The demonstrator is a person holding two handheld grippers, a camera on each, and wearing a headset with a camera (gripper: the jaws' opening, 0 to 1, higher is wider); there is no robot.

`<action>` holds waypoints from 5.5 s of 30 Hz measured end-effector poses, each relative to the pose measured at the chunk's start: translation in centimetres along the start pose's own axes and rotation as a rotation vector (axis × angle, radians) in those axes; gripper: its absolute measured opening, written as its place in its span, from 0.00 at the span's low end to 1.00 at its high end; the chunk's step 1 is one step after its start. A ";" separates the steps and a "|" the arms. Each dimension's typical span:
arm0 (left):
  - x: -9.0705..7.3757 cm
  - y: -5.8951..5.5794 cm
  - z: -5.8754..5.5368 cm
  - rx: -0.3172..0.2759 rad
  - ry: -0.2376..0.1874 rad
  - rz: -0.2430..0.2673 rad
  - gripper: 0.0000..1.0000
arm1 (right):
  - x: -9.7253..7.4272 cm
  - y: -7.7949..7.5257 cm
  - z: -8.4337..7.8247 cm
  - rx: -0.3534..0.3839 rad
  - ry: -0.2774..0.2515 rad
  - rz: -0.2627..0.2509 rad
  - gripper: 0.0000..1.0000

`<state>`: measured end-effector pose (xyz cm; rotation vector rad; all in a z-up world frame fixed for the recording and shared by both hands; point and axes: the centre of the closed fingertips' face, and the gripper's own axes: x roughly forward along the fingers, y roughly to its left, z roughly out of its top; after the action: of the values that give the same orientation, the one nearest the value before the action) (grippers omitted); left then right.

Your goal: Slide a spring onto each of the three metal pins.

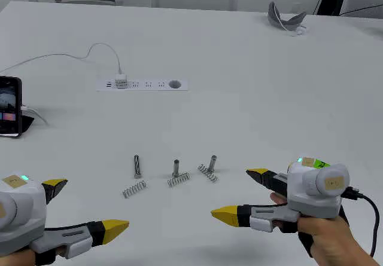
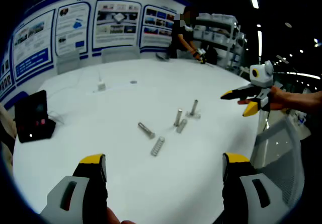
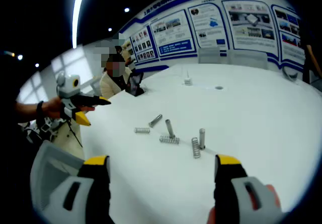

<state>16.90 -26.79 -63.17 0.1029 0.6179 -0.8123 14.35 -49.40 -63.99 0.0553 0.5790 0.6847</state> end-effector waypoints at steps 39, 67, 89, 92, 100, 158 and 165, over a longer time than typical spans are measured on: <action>3.3 0.4 0.9 0.004 0.004 -0.037 0.87 | -0.7 0.9 -0.7 0.034 -0.026 0.012 0.90; 9.6 1.8 1.9 -0.053 0.021 -0.041 0.74 | -1.4 1.2 -1.9 0.087 -0.006 0.024 0.88; 14.8 4.0 0.1 -0.109 0.086 0.014 0.62 | -1.9 0.7 -2.8 0.091 0.029 0.013 0.89; 15.2 4.1 0.2 -0.103 0.078 0.023 0.59 | -2.0 0.6 -3.1 0.093 0.033 0.009 0.89; 16.7 4.4 0.5 -0.058 0.073 0.057 0.44 | -2.2 0.6 -3.7 0.091 0.052 0.003 0.89; 13.9 6.0 2.5 0.129 0.120 0.159 0.08 | -3.0 0.1 -3.9 0.150 0.020 -0.034 0.85; 13.3 6.0 2.9 0.093 0.096 0.164 0.08 | -3.0 0.1 -3.9 0.130 0.025 -0.042 0.84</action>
<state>29.45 -32.17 -68.98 0.2753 0.6530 -0.6796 10.40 -51.71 -65.84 0.1553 0.6467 0.6071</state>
